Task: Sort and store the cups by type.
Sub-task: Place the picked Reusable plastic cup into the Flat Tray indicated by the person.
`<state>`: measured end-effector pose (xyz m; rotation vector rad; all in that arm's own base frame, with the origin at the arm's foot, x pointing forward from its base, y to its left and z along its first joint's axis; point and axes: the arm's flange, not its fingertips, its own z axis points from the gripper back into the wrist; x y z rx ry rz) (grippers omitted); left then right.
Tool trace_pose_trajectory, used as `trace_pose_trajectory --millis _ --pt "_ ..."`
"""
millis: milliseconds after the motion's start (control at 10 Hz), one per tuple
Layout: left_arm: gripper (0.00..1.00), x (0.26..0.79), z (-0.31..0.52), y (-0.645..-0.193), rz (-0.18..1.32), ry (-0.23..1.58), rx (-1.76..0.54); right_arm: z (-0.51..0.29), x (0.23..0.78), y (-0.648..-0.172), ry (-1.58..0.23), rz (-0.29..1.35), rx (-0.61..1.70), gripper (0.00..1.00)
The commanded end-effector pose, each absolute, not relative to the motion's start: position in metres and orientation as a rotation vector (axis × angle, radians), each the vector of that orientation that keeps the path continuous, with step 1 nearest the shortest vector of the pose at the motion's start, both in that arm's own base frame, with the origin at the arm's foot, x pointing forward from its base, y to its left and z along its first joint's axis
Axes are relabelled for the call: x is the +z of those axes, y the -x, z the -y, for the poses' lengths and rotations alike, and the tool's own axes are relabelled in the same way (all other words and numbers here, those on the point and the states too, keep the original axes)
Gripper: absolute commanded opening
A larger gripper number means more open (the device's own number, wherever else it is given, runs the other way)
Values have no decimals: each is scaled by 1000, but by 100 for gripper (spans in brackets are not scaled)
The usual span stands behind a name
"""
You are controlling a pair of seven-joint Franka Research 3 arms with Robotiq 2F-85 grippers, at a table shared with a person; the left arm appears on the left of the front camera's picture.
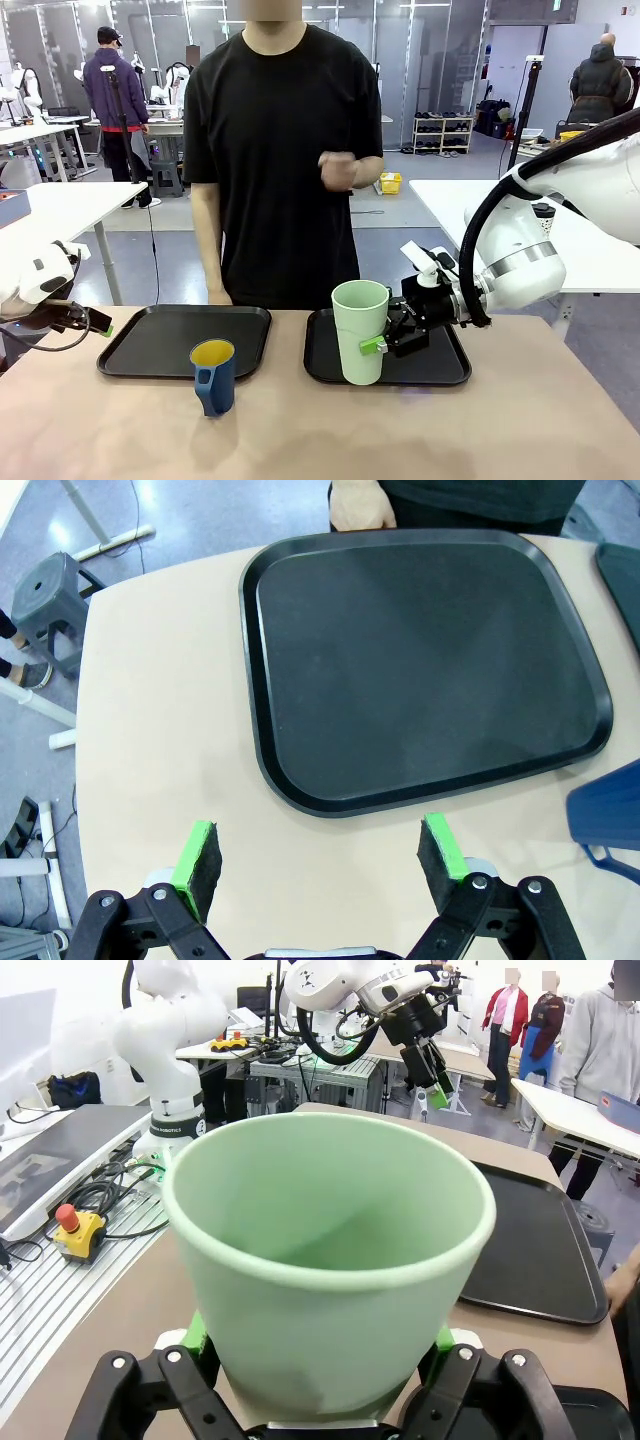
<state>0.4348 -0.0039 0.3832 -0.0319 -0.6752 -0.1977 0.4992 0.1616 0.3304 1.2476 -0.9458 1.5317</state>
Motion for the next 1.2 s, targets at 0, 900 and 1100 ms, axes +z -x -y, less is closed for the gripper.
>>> trace_pose_trajectory --millis 0,900,1100 --pt "100 384 5 -435 675 32 -200 -163 333 -502 -1257 938 1548 52" --pt "100 384 5 -435 675 32 -200 -160 329 -501 -1222 977 1516 87" --pt "100 384 5 -435 675 32 -200 -154 327 -511 -1237 1034 1488 87"
